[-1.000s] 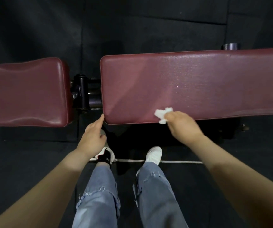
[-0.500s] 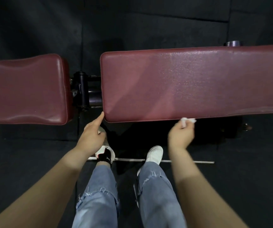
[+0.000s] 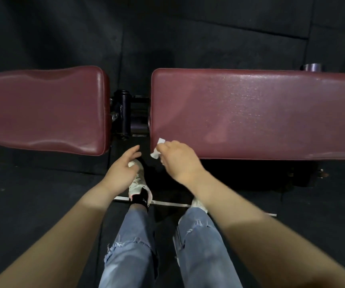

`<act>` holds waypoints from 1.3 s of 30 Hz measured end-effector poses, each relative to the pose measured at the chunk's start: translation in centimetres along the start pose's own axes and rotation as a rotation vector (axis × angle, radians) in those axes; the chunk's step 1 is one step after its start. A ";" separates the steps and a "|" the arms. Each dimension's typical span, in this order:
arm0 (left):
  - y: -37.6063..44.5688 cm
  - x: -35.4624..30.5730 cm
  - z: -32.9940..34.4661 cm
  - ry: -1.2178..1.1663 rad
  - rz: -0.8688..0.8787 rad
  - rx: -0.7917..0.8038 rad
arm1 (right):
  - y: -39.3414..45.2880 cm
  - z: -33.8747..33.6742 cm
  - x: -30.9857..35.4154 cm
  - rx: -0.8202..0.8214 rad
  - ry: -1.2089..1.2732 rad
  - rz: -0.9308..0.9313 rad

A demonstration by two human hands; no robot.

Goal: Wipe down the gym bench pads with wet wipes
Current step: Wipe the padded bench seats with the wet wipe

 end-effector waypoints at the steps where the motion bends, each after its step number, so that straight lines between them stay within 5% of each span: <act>1: -0.2 -0.1 -0.1 0.036 0.004 0.015 | 0.1 -0.1 -0.6 -0.003 -0.092 -0.123; 6: -1.0 -1.1 0.5 0.112 0.037 0.088 | 1.6 -0.9 -1.0 0.353 -0.363 -0.405; 10: -0.8 -1.4 1.3 0.108 0.078 0.112 | 5.7 -3.0 -0.9 0.191 -0.336 -0.542; 15: -0.2 -1.0 1.8 0.098 0.090 0.107 | 14.8 -9.8 -4.8 -0.054 -0.293 0.050; 18: -0.2 -1.8 1.9 0.108 0.082 0.071 | 14.0 -9.3 -3.6 -0.109 -0.210 0.170; 24: 0.1 -3.3 2.2 0.106 0.086 0.027 | 1.9 -1.8 -1.6 0.364 -0.221 -0.490; 26: 0.1 -3.3 2.4 0.098 0.067 0.019 | 2.7 -2.4 -2.5 0.440 -0.273 -0.584; 30: -0.3 -3.1 3.2 0.030 0.063 0.015 | 10.8 -8.8 -5.5 0.027 -0.215 -0.235; 34: -0.1 -3.1 3.5 0.045 0.063 0.001 | 13.8 -10.6 -7.5 -0.172 -0.179 0.240; 36: -0.2 -3.2 3.3 0.085 0.088 -0.015 | 11.5 -7.8 -6.4 -0.152 -0.175 0.175; 39: -0.2 -3.7 3.2 0.104 0.119 -0.086 | 3.9 -3.3 -4.9 0.075 -0.094 -0.210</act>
Point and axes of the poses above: each hand's wrist, its own y-axis towards the middle knuckle, its own z-axis out of the palm, x = y × z, the point moved 3 cm from there along y, towards the middle knuckle, and after that the axes turned 8 degrees about x, right-handed, at the moved point
